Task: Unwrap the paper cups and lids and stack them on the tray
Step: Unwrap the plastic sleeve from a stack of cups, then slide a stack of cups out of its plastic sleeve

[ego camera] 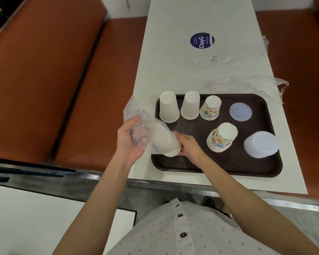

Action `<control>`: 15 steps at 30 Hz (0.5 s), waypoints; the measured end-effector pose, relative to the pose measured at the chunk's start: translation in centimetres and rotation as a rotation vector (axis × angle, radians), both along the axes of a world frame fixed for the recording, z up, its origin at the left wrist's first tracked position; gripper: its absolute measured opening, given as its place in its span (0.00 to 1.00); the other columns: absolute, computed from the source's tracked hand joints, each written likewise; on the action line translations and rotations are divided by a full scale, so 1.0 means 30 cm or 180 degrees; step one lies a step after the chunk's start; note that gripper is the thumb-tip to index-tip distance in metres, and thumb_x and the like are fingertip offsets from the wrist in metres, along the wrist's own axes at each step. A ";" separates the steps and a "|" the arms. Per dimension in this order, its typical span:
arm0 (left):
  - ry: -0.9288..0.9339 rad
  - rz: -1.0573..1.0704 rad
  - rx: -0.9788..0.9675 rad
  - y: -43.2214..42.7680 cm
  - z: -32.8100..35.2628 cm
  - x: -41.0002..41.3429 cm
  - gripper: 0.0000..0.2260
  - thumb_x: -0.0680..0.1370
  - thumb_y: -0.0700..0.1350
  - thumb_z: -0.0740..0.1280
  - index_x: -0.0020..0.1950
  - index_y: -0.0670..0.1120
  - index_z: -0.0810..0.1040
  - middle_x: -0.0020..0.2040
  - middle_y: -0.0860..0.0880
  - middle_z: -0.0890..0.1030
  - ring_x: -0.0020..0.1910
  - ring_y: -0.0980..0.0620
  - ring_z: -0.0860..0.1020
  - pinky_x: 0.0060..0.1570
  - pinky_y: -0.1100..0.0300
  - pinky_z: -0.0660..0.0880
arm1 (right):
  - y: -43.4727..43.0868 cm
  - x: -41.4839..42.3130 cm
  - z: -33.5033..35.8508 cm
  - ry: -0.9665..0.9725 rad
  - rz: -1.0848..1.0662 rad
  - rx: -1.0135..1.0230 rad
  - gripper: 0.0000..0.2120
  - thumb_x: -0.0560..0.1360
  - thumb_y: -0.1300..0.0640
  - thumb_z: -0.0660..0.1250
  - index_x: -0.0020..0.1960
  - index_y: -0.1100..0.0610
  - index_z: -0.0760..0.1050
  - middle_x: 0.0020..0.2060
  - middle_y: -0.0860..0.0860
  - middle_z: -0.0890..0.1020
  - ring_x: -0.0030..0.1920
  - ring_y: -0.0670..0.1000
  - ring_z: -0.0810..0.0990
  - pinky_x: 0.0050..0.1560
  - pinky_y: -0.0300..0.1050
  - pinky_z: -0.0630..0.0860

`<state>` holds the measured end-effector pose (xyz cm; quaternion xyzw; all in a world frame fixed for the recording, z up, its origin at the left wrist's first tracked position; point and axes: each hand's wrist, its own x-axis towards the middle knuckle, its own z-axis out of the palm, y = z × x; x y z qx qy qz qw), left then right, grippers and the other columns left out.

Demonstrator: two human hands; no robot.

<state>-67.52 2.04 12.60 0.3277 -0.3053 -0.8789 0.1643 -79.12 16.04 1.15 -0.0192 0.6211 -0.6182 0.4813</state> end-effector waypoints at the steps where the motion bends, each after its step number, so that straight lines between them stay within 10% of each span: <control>1: 0.0032 -0.0042 0.0020 -0.005 -0.007 0.002 0.06 0.72 0.44 0.69 0.44 0.48 0.87 0.42 0.49 0.84 0.42 0.51 0.83 0.47 0.57 0.78 | 0.005 -0.007 0.009 0.0645 0.0223 0.0255 0.17 0.82 0.48 0.61 0.56 0.60 0.80 0.51 0.52 0.83 0.55 0.55 0.81 0.52 0.57 0.81; 5: 0.0022 -0.0115 0.0175 -0.006 -0.021 -0.005 0.06 0.71 0.43 0.70 0.45 0.47 0.85 0.42 0.50 0.80 0.42 0.52 0.77 0.48 0.59 0.70 | 0.032 -0.010 0.030 0.2740 0.0958 0.1166 0.17 0.83 0.47 0.55 0.60 0.54 0.79 0.50 0.53 0.78 0.51 0.56 0.79 0.54 0.53 0.75; 15: 0.0330 -0.0676 -0.0084 0.016 0.054 -0.043 0.06 0.70 0.41 0.68 0.43 0.47 0.85 0.39 0.50 0.80 0.40 0.52 0.79 0.46 0.60 0.75 | 0.105 -0.008 0.217 0.3177 0.1260 0.1212 0.28 0.77 0.64 0.59 0.76 0.56 0.62 0.66 0.56 0.69 0.61 0.58 0.75 0.62 0.52 0.73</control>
